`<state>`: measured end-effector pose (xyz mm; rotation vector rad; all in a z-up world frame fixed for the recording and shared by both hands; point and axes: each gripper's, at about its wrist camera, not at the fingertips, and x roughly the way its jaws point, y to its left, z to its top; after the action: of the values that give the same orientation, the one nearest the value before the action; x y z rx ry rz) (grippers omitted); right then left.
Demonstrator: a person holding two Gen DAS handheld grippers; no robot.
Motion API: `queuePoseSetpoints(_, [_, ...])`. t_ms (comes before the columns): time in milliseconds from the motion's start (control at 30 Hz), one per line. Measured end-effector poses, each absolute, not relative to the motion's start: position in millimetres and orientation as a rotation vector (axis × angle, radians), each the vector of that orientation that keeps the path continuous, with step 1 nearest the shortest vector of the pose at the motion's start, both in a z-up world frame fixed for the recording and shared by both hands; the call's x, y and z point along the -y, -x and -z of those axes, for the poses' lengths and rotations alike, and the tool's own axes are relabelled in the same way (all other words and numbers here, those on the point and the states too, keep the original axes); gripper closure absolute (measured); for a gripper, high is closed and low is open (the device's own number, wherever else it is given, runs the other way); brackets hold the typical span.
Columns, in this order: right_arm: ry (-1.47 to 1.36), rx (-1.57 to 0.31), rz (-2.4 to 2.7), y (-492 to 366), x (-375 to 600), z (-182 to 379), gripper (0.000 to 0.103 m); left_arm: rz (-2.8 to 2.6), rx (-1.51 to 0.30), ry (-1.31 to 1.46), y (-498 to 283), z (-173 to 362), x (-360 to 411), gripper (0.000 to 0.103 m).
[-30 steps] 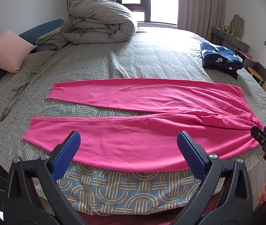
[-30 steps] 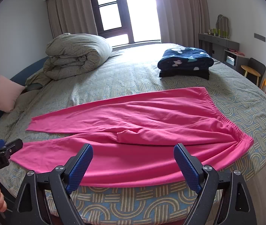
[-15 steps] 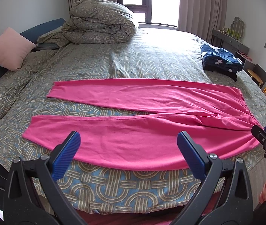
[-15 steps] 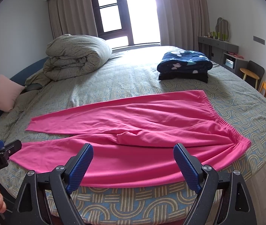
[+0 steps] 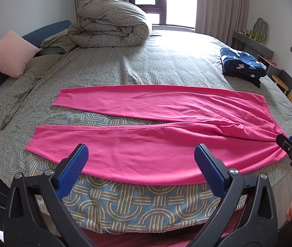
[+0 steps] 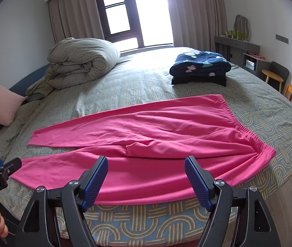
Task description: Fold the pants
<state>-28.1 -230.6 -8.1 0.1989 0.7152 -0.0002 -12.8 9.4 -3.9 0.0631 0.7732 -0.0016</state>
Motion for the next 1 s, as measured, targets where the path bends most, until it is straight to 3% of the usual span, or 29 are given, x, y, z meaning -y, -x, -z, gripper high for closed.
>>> queuePoseSetpoints(1000, [-0.225, -0.755, -0.002, 25.1, 231.9, 16.5, 0.025, 0.016, -0.838, -0.025, 10.6, 8.6, -18.0, 0.000])
